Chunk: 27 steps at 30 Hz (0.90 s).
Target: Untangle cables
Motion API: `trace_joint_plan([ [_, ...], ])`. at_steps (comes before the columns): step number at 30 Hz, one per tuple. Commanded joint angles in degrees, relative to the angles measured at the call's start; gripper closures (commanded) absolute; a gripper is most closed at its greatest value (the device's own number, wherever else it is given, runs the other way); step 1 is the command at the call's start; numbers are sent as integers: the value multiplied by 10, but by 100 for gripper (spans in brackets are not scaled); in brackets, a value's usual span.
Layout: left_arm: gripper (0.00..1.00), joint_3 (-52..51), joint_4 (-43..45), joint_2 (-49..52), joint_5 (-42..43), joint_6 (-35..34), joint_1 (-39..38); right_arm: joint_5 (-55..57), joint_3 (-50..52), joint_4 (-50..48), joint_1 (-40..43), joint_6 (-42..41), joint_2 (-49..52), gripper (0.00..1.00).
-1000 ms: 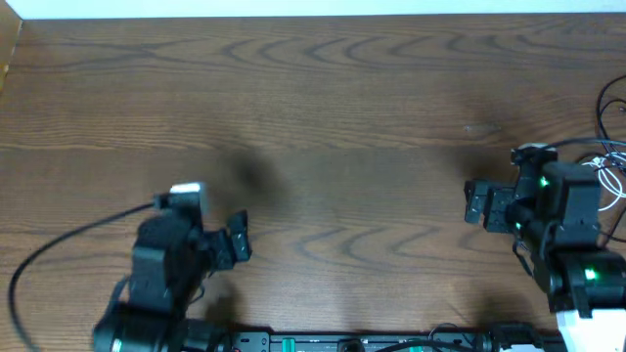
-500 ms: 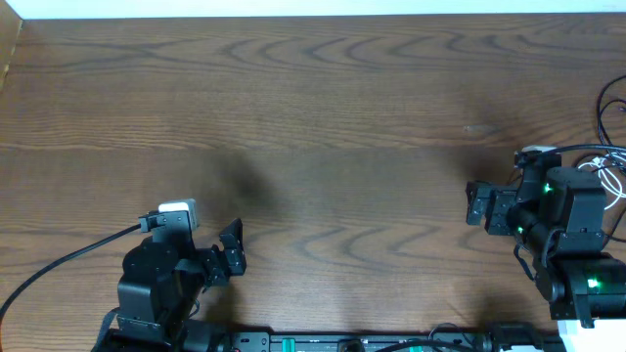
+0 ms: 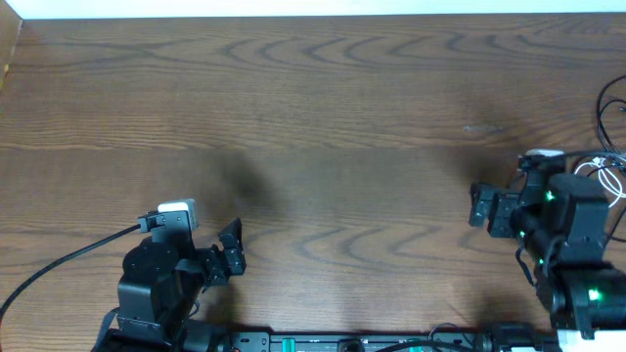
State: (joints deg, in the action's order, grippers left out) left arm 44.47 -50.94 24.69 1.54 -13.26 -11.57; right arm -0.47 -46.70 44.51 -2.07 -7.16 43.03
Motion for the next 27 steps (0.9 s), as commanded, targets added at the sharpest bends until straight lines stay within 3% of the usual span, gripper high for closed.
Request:
trace_joint_plan([
  [1, 4, -2, 0, -1, -5, 5, -1, 23, 27, -56, -2, 6, -57, 1],
  [17, 4, -2, 0, -1, -5, 5, -1, 18, 427, -603, -3, 3, -391, 1],
  [23, 4, -2, 0, -1, -5, 6, -1, 19, 464, -595, -3, 4, -427, 1],
  [27, 4, -2, 0, -1, -5, 5, -1, 25, 464, -489, -3, 6, -427, 1],
])
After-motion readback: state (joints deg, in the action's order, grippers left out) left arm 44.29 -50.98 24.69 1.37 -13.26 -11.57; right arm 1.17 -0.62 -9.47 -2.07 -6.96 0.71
